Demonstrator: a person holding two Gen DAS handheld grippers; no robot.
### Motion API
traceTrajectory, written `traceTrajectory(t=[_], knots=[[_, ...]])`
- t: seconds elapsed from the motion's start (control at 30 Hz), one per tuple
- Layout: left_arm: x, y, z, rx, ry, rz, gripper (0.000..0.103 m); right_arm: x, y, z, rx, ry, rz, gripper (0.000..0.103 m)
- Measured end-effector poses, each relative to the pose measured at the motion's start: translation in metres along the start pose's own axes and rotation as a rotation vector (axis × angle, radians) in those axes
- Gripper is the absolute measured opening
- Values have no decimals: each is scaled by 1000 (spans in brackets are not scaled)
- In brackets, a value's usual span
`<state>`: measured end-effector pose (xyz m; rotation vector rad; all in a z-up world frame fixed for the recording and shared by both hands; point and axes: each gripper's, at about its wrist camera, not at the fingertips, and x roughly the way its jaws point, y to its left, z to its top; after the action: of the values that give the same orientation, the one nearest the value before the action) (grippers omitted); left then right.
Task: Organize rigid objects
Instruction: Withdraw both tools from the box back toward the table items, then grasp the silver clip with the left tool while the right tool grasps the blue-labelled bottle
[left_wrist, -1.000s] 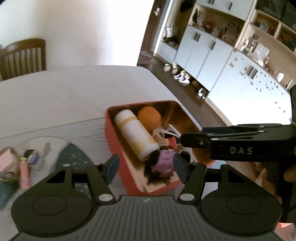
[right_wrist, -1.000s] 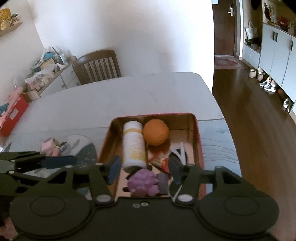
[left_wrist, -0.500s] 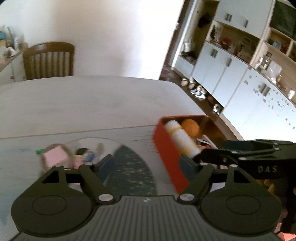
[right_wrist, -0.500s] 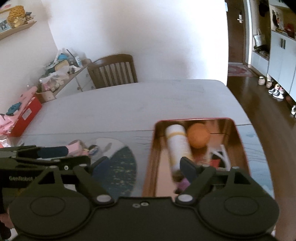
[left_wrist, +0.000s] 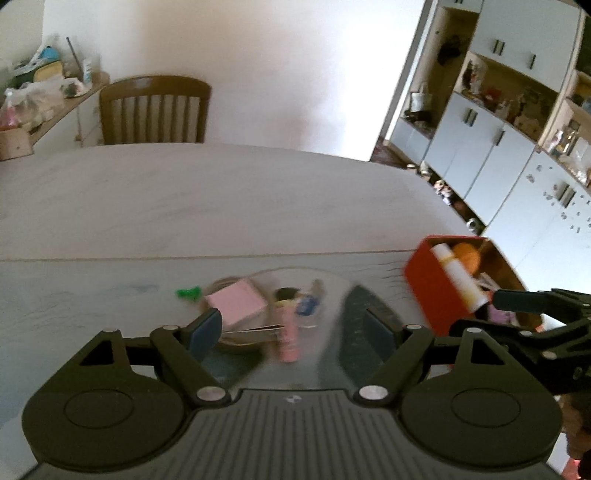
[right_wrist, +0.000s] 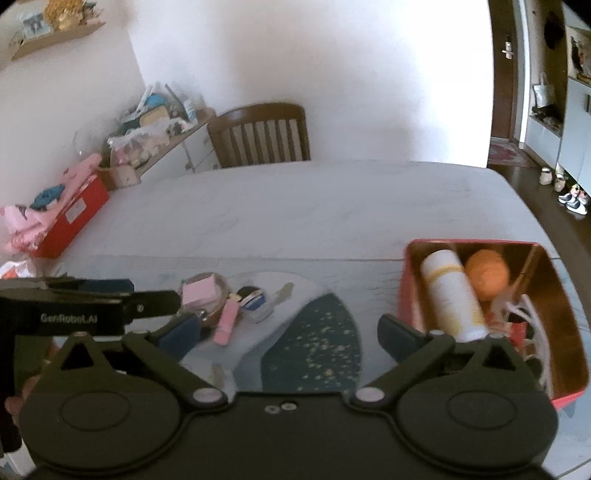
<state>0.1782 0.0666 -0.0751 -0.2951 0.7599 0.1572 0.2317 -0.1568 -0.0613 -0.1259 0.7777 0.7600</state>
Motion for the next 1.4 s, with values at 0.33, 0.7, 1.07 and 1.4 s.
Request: traceTrajectory(t=[0.33,0.7,1.07,1.4], knots=[[19,29,-11,43,18,3,83,44,40,-11,-127,61,25,101],[44,28,-16,167,17,-37,83,81,46,-15,-224,133,37,86],[51,30,-18,196,-16,-100,72,96,15,2,-272,177,74,73],[65,9,-29,355,-34,-56,49,120,23,2,-369,186,68,50]])
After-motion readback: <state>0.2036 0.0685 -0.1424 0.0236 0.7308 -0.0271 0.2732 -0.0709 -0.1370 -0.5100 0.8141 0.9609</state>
